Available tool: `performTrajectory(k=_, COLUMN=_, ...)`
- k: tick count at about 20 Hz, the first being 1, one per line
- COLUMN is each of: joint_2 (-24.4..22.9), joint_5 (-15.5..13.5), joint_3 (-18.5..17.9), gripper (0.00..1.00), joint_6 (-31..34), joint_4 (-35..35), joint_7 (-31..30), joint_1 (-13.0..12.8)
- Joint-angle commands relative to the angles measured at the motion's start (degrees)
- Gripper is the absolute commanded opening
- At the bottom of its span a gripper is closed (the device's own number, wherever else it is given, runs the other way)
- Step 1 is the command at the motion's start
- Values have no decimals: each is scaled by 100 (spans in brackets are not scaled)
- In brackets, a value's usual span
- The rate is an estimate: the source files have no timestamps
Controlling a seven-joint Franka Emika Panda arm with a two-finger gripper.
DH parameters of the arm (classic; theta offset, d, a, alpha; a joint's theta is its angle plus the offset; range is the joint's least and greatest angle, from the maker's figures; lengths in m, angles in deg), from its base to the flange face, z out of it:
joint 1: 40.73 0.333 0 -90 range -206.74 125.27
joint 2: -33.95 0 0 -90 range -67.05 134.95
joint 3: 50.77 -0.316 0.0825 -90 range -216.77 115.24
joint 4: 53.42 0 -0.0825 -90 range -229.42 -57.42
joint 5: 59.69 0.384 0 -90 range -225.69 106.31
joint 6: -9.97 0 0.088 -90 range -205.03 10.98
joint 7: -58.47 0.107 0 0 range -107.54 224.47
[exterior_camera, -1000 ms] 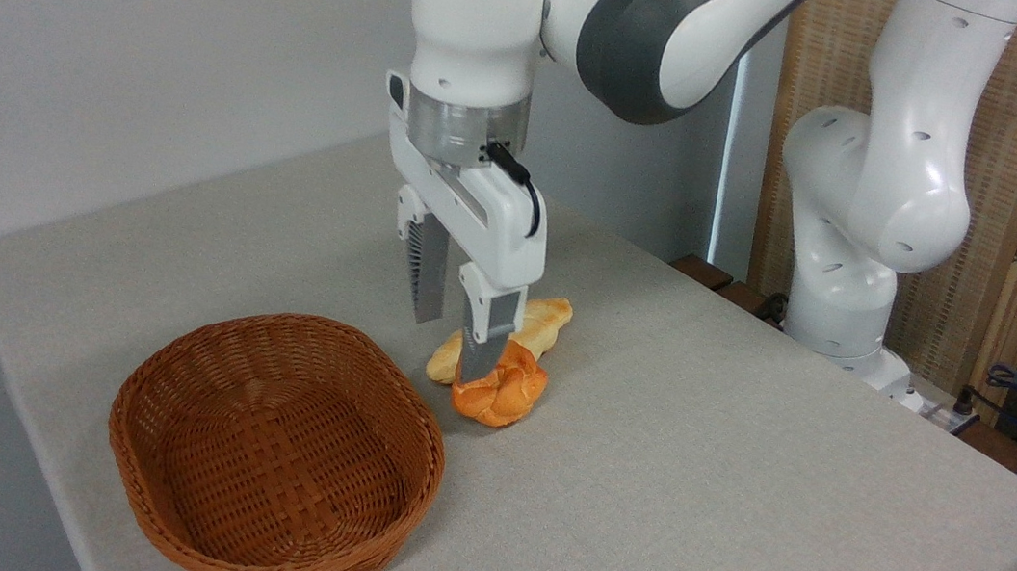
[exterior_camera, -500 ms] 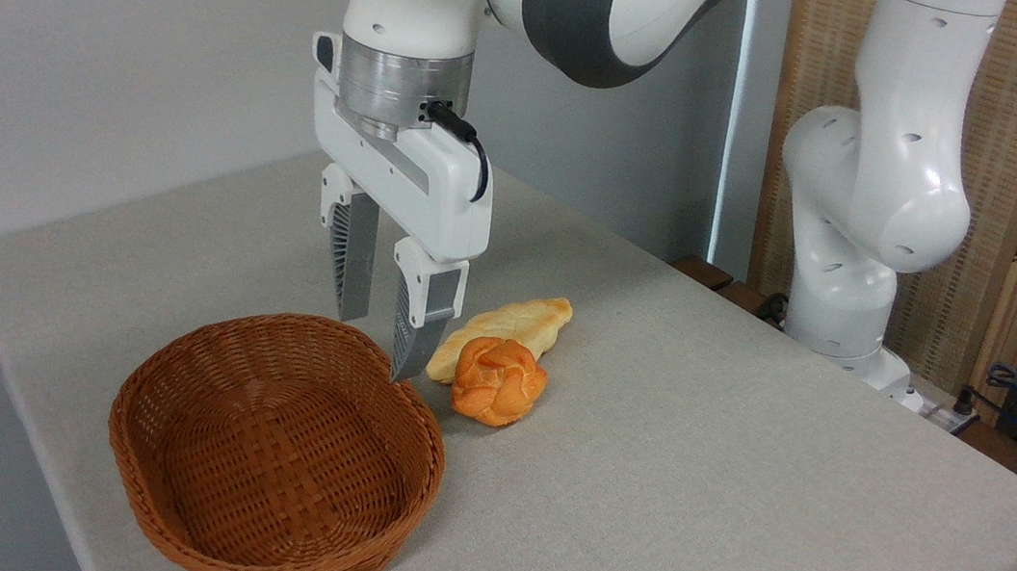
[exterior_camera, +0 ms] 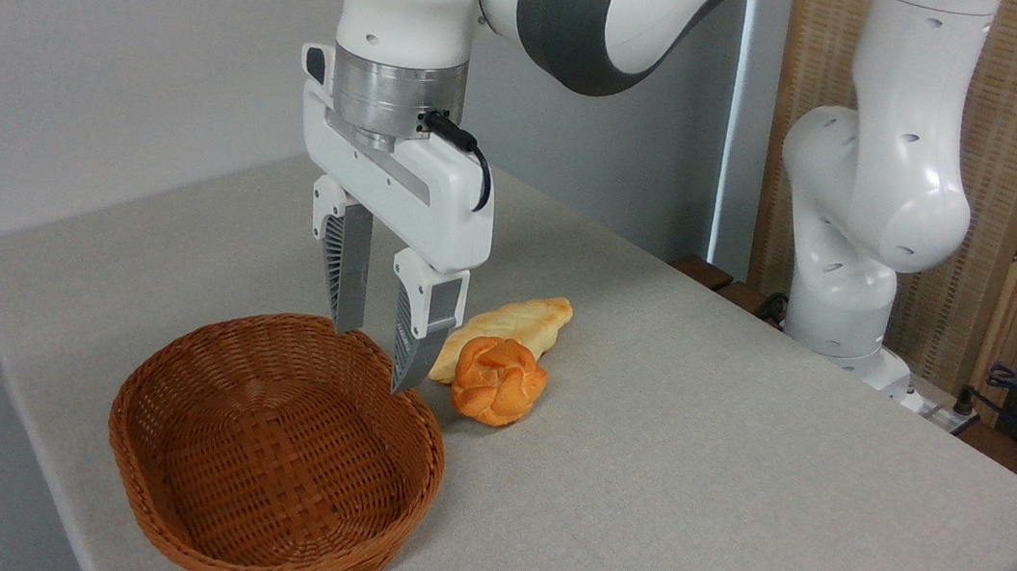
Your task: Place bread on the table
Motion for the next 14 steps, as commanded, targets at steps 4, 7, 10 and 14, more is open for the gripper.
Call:
performTrajectory(k=4, joint_2=44, joint_5=21, joint_3=254, gripper=100, joint_6=2, joint_4=103, joint_7=-120, joint_1=256)
performTrajectory(k=7, joint_2=52, joint_5=-31, joint_3=904, gripper=100, joint_6=2, joint_4=103, joint_7=-59, joint_1=967)
performTrajectory(k=10, joint_2=96, joint_5=-40, joint_3=1493, gripper=100, joint_6=2, joint_4=103, joint_7=-59, joint_1=1548)
performTrajectory(k=14, joint_2=105, joint_5=-321, joint_3=1926, gripper=100, joint_6=2, joint_4=103, joint_7=-41, joint_1=2050)
